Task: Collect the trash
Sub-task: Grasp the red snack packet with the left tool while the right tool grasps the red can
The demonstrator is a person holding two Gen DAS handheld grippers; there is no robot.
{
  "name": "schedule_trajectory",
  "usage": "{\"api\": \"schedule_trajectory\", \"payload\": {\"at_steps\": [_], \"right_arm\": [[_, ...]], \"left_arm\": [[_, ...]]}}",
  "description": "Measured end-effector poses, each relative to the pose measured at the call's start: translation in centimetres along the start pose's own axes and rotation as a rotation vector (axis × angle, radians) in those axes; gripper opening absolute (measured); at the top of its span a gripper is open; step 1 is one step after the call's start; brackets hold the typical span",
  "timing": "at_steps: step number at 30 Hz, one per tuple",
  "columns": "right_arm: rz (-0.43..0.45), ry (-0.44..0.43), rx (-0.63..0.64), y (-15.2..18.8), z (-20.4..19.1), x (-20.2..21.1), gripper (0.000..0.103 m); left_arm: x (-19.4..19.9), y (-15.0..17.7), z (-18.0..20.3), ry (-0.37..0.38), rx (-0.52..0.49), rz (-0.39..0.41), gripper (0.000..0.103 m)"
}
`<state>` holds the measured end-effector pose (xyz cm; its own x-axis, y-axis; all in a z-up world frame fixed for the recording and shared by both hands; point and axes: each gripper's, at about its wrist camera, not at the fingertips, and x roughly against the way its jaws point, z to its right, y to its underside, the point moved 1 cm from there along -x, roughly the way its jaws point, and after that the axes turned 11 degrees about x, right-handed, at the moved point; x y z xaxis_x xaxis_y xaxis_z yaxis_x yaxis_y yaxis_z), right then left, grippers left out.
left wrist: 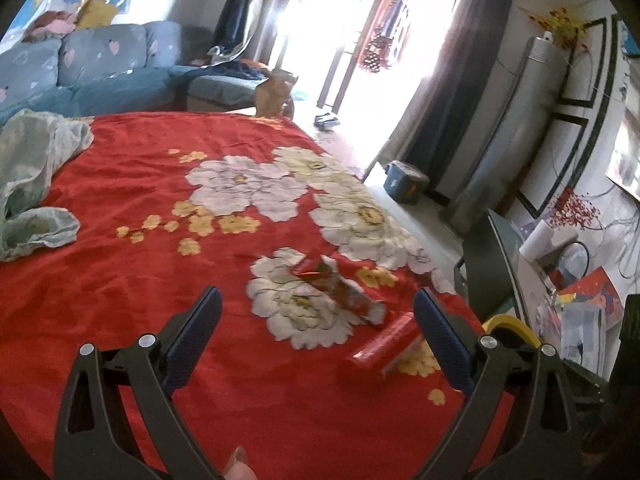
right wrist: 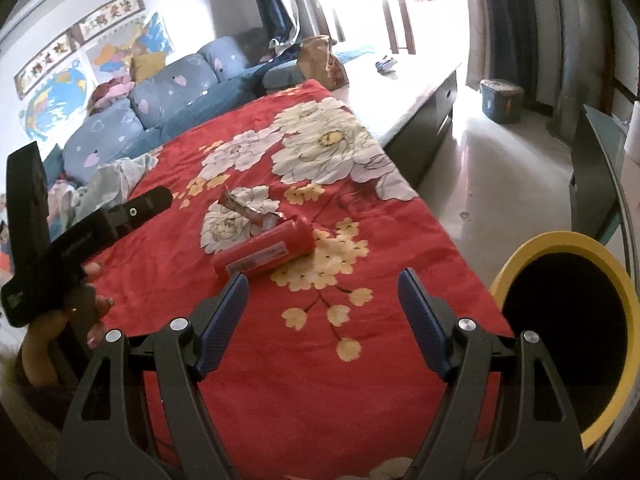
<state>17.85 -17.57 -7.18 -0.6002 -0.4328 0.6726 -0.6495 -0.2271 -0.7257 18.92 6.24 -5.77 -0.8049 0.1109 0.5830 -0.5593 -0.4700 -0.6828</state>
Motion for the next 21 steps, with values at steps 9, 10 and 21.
{"api": "schedule_trajectory", "payload": {"at_steps": [9, 10, 21], "right_arm": [[-0.045, -0.036, -0.044, -0.9, -1.3, -3.5, 0.069], [-0.053, -0.048, -0.056, -1.0, -1.4, -4.1, 0.069], [-0.144, -0.138, -0.193, -1.9, -1.1, -9.3, 0.066]], "left_arm": [[-1.7, -0.8, -2.6, 0.018, 0.072, -0.072, 0.083], [-2.0, -0.8, -2.6, 0.021, 0.074, -0.08, 0.08], [-6.4, -0.9, -2.9, 0.114, 0.141, -0.219, 0.06]]}}
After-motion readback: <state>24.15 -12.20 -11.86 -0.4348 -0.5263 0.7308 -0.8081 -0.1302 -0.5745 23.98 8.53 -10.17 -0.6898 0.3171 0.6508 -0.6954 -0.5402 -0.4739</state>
